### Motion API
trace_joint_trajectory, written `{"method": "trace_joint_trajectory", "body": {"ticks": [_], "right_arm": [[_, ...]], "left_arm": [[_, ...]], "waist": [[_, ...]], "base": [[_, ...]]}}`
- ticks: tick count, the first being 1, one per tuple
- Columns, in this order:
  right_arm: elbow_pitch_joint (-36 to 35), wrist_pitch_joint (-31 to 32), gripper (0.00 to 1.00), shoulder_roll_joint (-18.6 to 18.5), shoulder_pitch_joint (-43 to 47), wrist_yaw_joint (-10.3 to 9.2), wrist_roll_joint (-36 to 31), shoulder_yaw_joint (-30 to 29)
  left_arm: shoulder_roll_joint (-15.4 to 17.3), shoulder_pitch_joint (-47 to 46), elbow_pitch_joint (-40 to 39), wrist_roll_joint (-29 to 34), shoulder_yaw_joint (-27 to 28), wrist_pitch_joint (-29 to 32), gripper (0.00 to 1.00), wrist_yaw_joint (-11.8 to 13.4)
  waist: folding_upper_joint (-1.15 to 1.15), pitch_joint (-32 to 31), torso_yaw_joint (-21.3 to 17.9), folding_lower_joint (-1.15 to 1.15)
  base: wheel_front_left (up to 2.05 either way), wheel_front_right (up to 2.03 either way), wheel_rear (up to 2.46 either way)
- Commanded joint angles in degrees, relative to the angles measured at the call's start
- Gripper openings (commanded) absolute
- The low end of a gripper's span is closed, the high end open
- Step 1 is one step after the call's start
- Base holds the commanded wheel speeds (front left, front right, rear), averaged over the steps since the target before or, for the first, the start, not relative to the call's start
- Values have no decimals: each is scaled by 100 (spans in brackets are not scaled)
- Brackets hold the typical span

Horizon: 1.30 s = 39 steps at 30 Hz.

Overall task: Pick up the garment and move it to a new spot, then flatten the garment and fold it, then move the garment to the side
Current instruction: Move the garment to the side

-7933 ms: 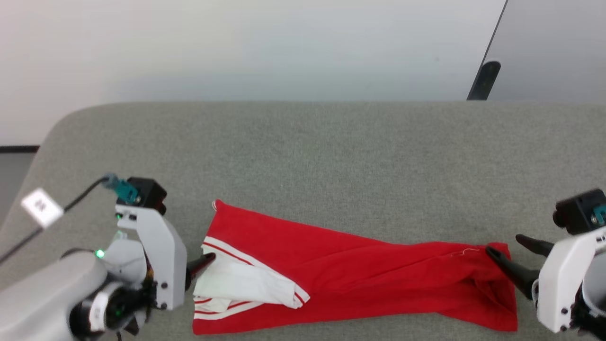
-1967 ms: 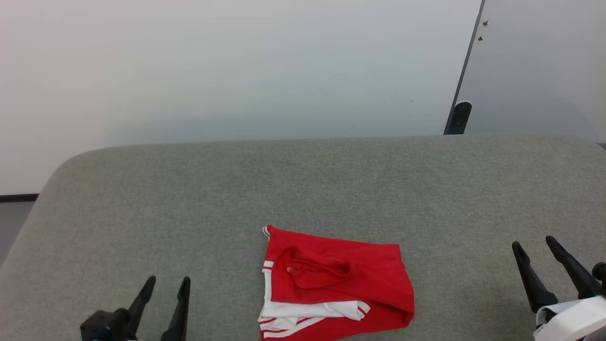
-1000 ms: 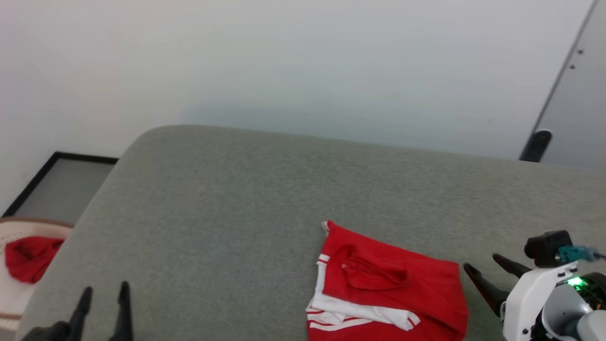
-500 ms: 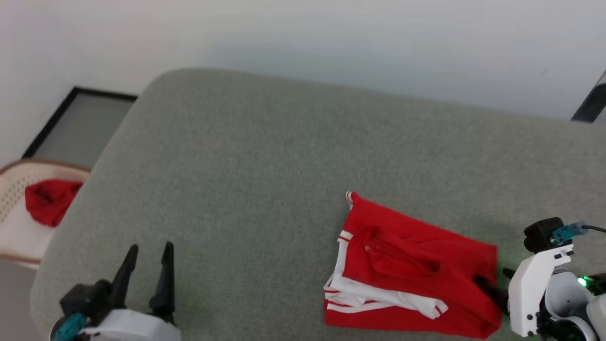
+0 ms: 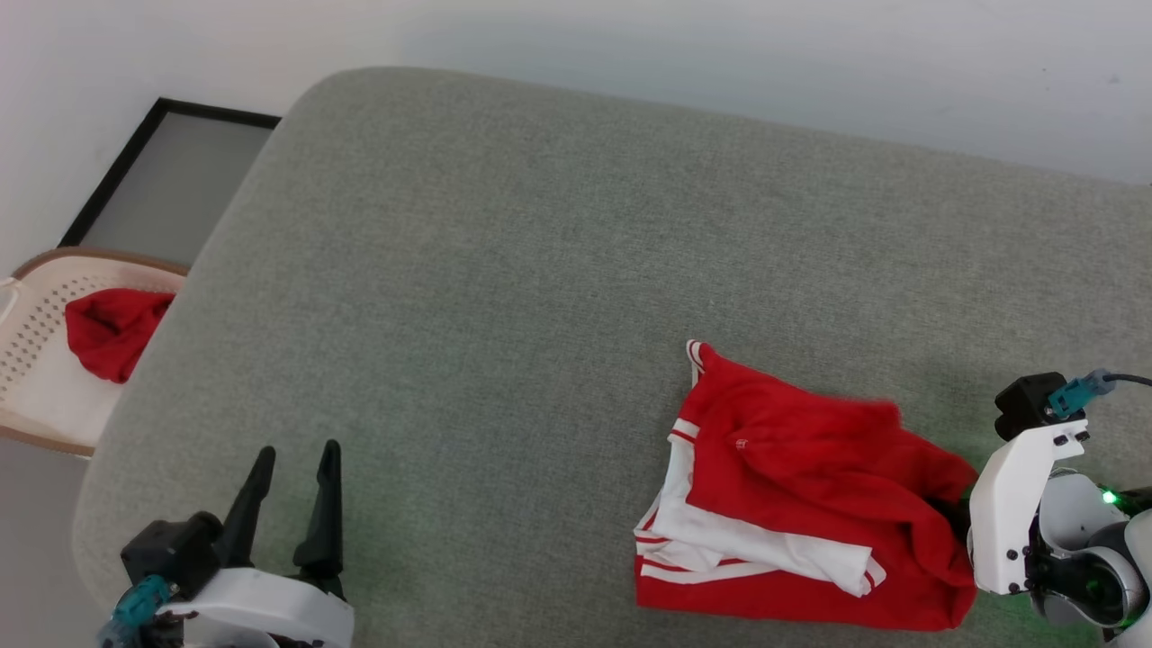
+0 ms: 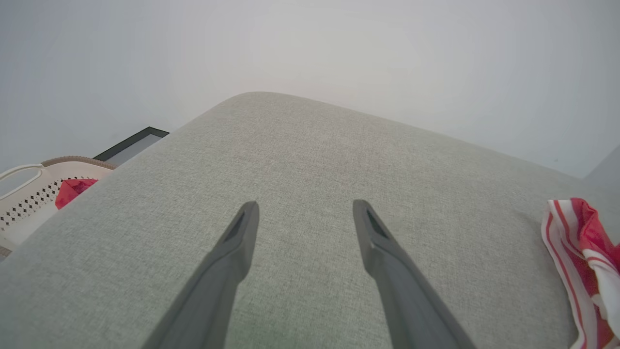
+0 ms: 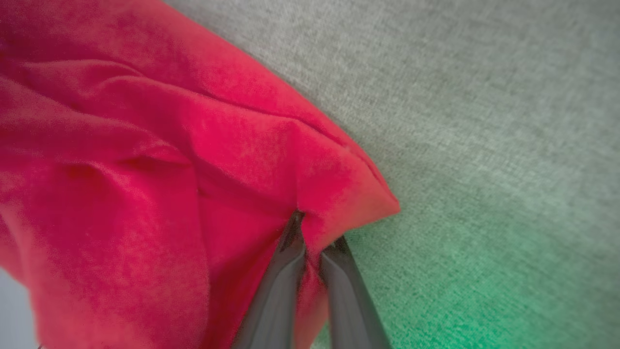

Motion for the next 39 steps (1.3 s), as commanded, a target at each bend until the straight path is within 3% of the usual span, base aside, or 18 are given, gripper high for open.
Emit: {"method": "trace_joint_trajectory", "body": {"ticks": [1,10,21,35,39], "right_arm": [[354,192,0,142,362,-15,-8,260],[82,43,0,-383,-311,-32,4,-21],[-342,-317,0,-1199,-867,-14,-246,265],[-141,-852,0,-2578,-1909,-14,-616,812],[-78,-939,0,-2733,-2213,-14,-800,906]], "left_arm": [[-12,-50,3,-22,8,-2,100,-16],[-42,-1,1,-50,2,-2,100,-29],[-17,5,-40,-26,-180,-3,100,-46],[-61,-162,-228,112,-418,-2,100,-47],[-73,-222,-237,142,-464,-2,100,-49]], "waist": [[0,-17,-29,0],[0,-200,-243,0],[0,-453,-505,0],[0,-274,-895,0],[0,-176,-1015,0]], "base": [[0,0,0],[0,0,0],[0,0,0],[0,0,0],[0,0,0]]}}
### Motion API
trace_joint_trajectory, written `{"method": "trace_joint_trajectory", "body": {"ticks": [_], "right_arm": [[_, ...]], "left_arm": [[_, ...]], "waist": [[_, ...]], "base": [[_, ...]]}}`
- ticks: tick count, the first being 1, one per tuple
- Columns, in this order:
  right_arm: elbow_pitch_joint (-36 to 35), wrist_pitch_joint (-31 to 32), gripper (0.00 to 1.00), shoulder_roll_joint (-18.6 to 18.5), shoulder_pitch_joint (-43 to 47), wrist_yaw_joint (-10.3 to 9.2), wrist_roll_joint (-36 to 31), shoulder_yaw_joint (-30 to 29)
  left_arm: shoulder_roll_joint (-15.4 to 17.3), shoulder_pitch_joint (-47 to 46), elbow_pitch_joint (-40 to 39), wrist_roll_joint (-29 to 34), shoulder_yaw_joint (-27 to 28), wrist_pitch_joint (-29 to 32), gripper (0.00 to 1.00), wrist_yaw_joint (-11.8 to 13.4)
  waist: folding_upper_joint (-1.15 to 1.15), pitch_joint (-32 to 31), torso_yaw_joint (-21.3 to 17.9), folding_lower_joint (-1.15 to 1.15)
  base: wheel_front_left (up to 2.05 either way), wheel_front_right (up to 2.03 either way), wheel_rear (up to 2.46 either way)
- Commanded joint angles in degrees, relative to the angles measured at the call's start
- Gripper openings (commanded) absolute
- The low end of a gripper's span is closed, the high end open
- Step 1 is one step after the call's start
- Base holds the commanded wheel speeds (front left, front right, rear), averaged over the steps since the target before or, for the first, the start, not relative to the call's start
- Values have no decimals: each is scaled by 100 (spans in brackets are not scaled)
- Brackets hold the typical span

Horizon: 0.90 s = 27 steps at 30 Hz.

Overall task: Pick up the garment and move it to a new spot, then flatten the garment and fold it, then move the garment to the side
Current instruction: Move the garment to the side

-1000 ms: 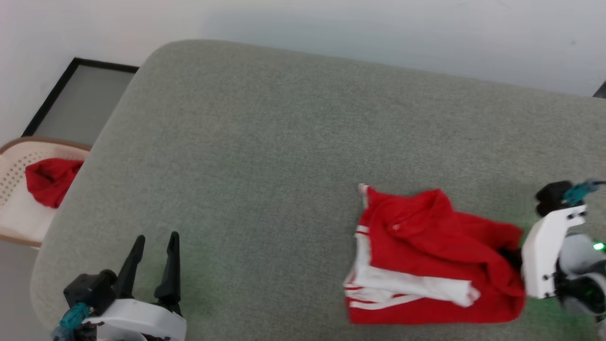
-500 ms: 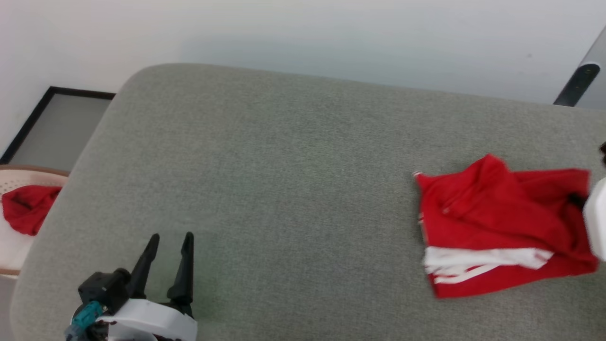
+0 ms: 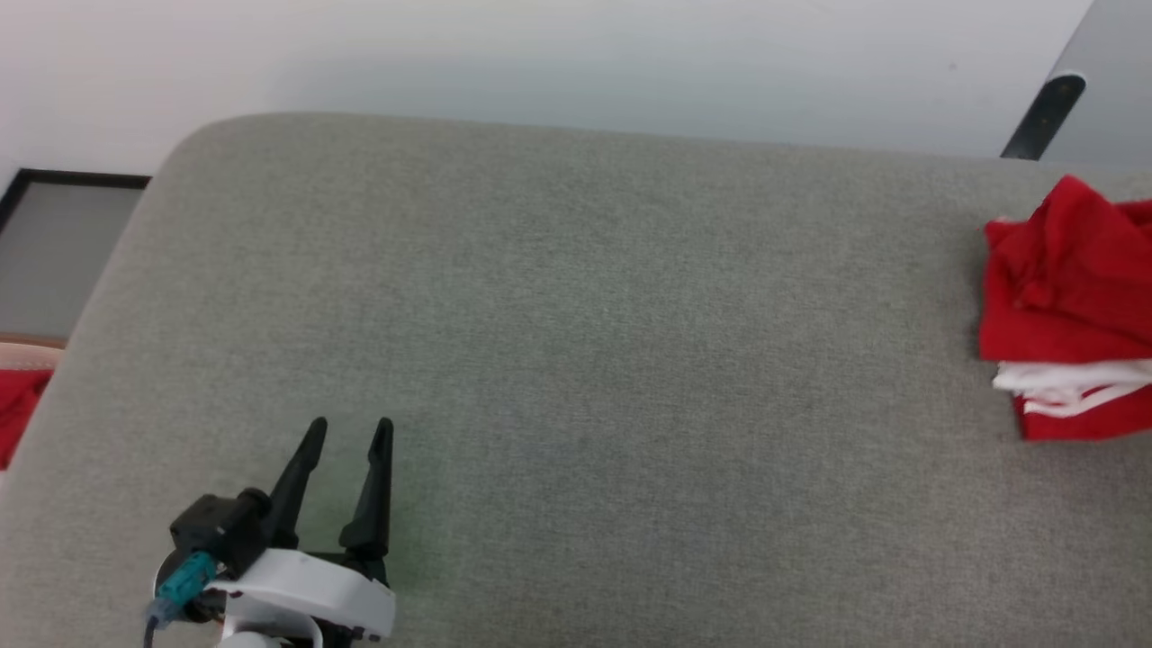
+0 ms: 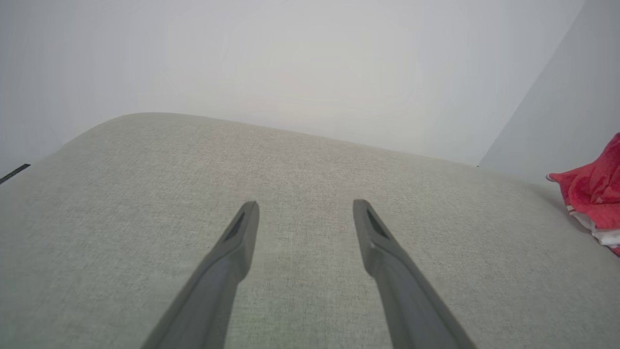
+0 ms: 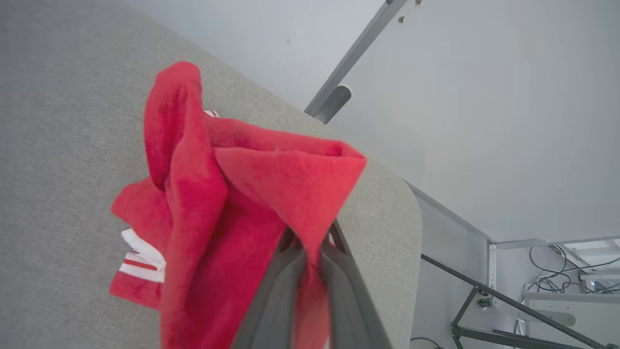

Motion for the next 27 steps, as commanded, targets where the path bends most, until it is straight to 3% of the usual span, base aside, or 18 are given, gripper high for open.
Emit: {"method": "trace_joint_trajectory", "body": {"ticks": [1,6,15,27], "right_arm": [[57,-48,0,-78,-135,-12,-65,12],[281,-228,0,-258,-430,-12,-326,112],[817,-354,0,-368,-697,-12,-914,-342],[1701,-515,0,-3,-595,-12,-1642,-1223]], "left_arm": [[-15,-76,-6,40,-22,-1,100,-22],[-21,-199,-29,66,-119,-1,100,-23],[32,-466,-112,53,-260,-1,100,-25],[138,-769,-176,125,-374,-1,100,-20]], "waist": [[0,113,-98,0],[0,325,-187,0],[0,829,-273,0],[0,1406,-273,0]], "base": [[0,0,0],[0,0,0],[0,0,0],[0,0,0]]}}
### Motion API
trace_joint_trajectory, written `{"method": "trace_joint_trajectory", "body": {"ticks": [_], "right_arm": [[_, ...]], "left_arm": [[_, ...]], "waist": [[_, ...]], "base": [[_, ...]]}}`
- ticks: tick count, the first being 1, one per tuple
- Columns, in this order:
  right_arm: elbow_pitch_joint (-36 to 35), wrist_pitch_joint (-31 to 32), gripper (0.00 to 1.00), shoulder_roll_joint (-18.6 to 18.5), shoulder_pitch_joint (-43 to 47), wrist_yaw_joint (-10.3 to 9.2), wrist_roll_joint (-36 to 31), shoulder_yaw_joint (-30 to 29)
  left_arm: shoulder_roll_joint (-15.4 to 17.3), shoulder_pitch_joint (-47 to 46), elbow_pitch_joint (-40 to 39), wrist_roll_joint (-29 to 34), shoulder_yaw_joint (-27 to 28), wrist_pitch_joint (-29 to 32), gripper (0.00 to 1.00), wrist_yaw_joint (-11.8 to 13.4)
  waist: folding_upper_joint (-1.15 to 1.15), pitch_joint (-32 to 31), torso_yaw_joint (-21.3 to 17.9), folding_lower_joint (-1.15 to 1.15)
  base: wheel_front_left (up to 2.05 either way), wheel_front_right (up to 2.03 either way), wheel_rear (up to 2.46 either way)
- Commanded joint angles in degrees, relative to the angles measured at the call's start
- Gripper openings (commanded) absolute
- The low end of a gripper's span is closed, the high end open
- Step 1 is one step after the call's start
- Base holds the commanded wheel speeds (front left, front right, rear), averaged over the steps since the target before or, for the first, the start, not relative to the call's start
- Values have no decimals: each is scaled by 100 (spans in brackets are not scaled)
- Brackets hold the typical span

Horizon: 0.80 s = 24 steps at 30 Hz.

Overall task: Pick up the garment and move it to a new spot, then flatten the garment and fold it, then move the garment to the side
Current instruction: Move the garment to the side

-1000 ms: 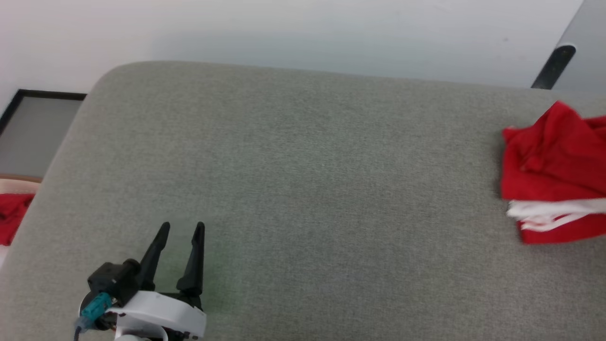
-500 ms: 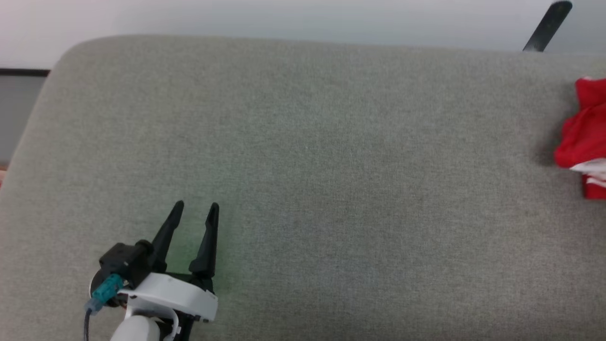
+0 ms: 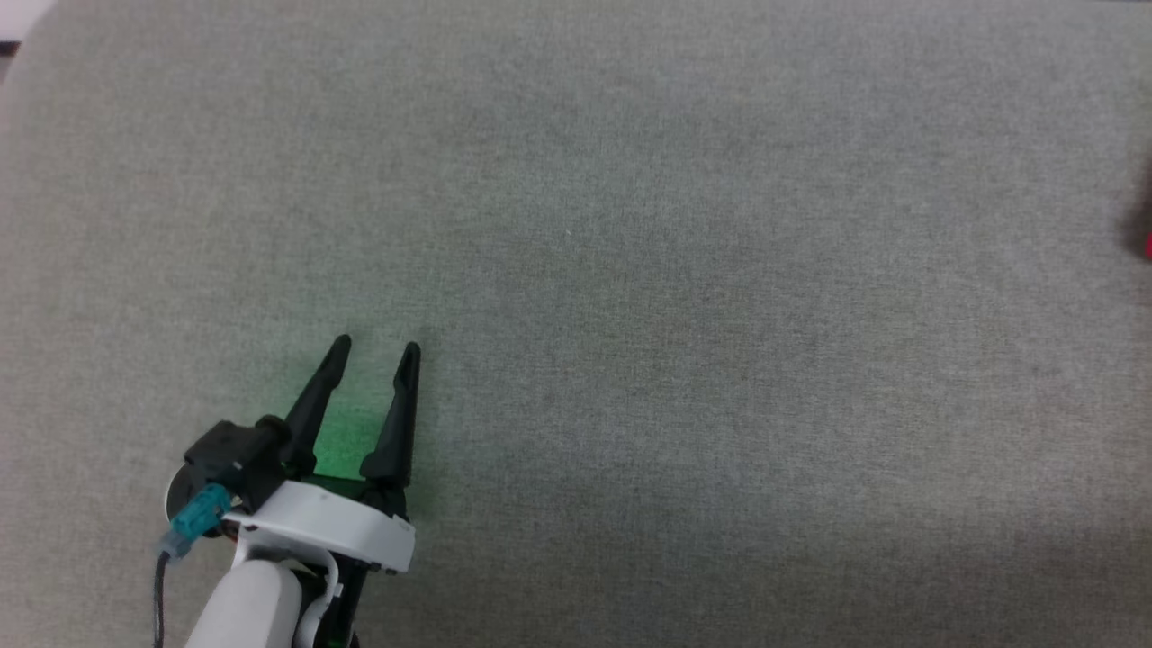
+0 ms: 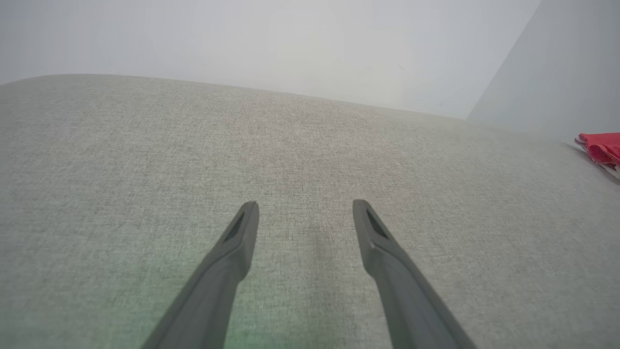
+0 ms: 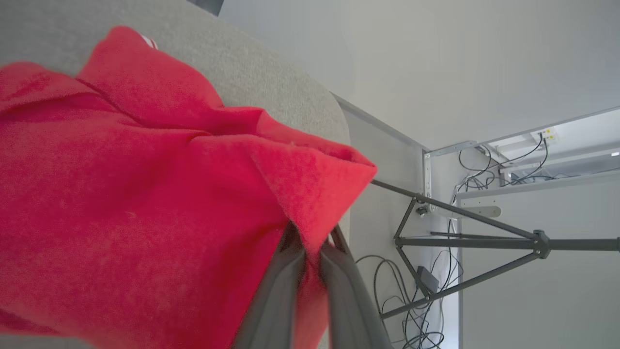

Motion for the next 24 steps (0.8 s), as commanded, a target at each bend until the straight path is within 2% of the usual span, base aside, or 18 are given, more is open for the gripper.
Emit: {"method": "trace_joint_trajectory", "body": {"ticks": [1,10,11,12,13,14,24], "right_arm": [[146,-47,0,84,82,-12,-119,-118],[799,-342,0,410,77,-12,-743,-736],[859,-361,10,438,76,-12,-808,-815],[886,-383,35,486,86,-12,-858,-857],[896,-440,81,514,92,-12,-941,-907],[918,-467,100,532,98,-12,-1015,-957],[795,-948,100,975,262,-12,-1322,-1327]], "left_arm": [[24,-85,3,47,-13,-1,100,-13],[65,-139,90,18,-106,-1,100,-14],[76,-123,101,9,-110,-1,100,-13],[81,-111,104,13,-101,-1,100,-14],[85,-89,117,13,-102,-1,100,-14],[89,-65,131,5,-106,-1,100,-13],[157,233,181,-20,2,-1,100,-13]], "waist": [[0,109,11,0],[0,11,49,0],[0,-23,48,0],[0,-62,47,0],[0,-106,44,0],[0,-155,41,0],[0,-854,-64,0]], "base": [[0,0,0],[0,0,0],[0,0,0],[0,0,0],[0,0,0],[0,0,0],[0,0,0]]}}
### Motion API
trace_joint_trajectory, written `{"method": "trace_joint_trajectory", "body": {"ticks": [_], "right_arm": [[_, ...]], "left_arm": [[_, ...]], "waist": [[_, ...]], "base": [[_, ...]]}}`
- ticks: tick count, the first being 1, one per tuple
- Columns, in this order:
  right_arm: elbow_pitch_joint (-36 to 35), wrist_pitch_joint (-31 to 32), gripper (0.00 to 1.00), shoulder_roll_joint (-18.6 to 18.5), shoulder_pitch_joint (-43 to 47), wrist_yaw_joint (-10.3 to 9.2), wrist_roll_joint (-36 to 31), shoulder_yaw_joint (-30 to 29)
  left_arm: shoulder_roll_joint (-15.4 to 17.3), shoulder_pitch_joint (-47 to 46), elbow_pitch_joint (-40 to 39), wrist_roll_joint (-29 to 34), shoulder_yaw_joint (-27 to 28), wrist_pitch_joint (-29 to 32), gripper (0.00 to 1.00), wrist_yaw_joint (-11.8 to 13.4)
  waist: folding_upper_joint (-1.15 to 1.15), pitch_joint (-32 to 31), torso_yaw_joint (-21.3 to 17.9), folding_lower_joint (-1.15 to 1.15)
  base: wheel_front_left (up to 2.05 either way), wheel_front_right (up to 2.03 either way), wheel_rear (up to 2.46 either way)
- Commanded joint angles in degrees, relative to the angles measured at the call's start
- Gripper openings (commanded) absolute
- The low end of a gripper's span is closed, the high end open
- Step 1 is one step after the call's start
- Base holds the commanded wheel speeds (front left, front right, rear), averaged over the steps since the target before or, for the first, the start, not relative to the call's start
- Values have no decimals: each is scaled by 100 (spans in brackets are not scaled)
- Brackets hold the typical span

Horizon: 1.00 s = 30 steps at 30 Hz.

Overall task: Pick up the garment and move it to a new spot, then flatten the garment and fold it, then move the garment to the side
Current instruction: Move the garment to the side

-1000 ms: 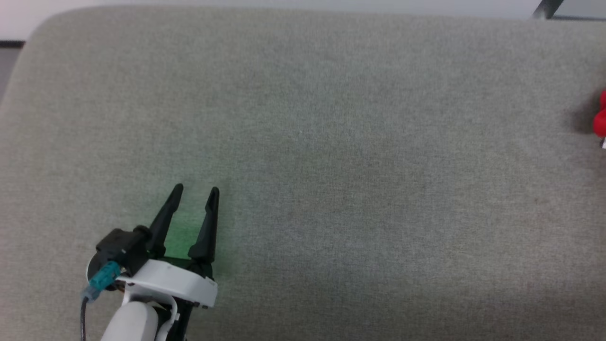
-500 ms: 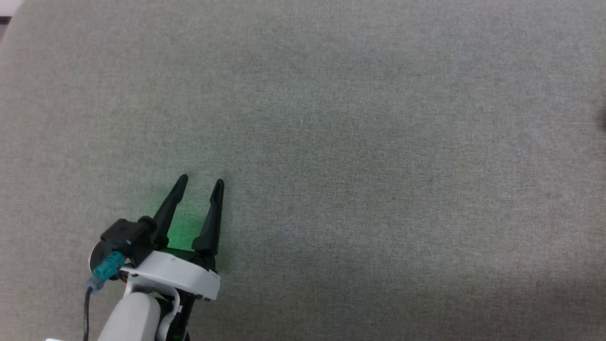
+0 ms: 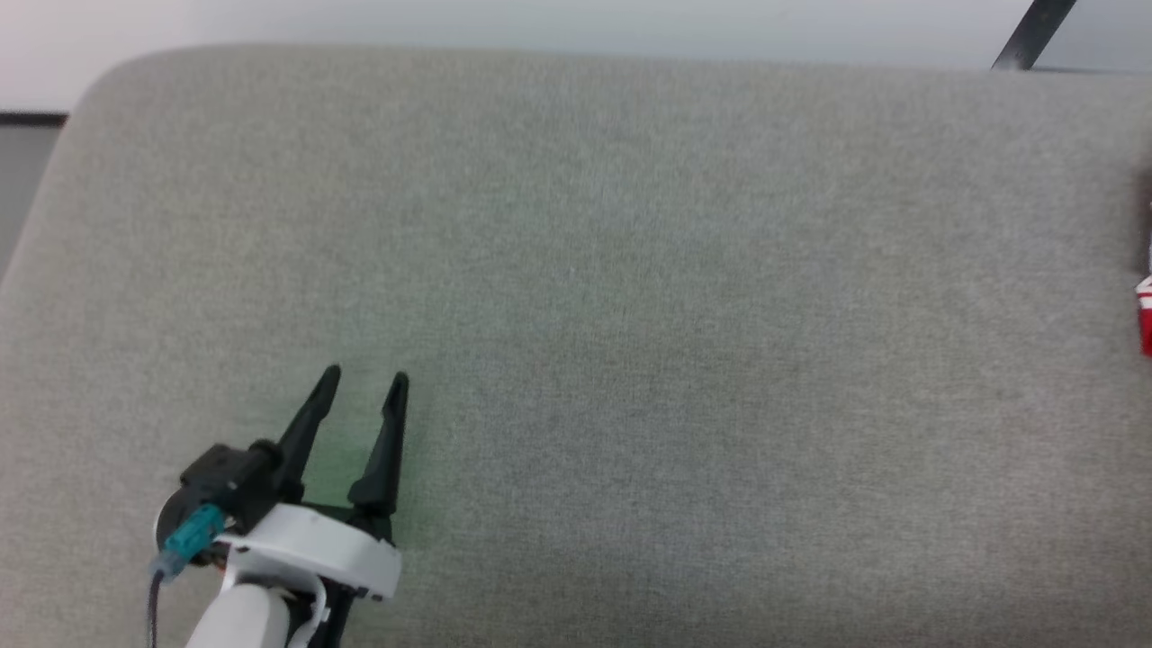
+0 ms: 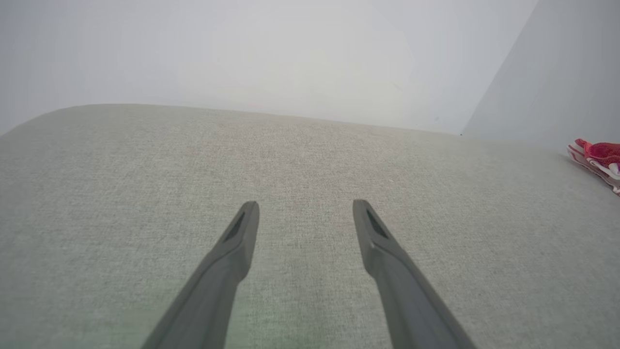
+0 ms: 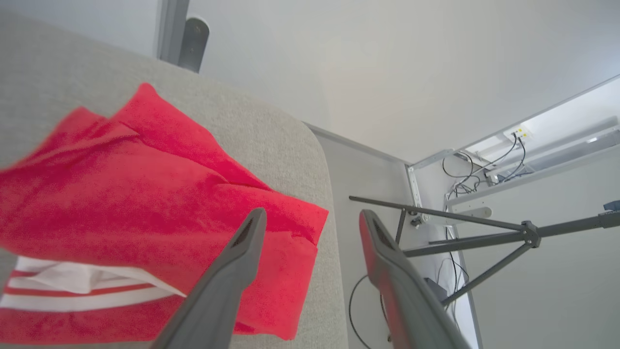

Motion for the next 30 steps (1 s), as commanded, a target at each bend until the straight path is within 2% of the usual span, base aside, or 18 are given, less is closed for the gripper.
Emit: {"method": "trace_joint_trajectory", "body": {"ticks": [1,5,12,22,30], "right_arm": [[-91,-231,100,139,142,-12,-22,-32],[-256,-606,100,323,251,-12,47,-27],[-777,-1397,100,1065,753,-12,458,-100],[-2077,-2543,100,2150,2318,-12,510,-215],[-2497,-3202,100,2794,3386,-12,399,-358]], "left_arm": [[35,140,-11,15,78,-1,100,-12],[33,296,-64,-29,193,-1,100,-12],[78,674,16,-31,329,-1,100,-13],[177,1018,203,2,401,0,100,61],[180,1393,32,72,661,-1,100,74]], "waist": [[0,-389,-91,0],[0,-656,-159,0],[0,-1264,-341,0],[0,-1777,-539,0],[0,-1927,-614,0]], "base": [[0,0,0],[0,0,0],[0,0,0],[0,0,0],[0,0,0]]}}
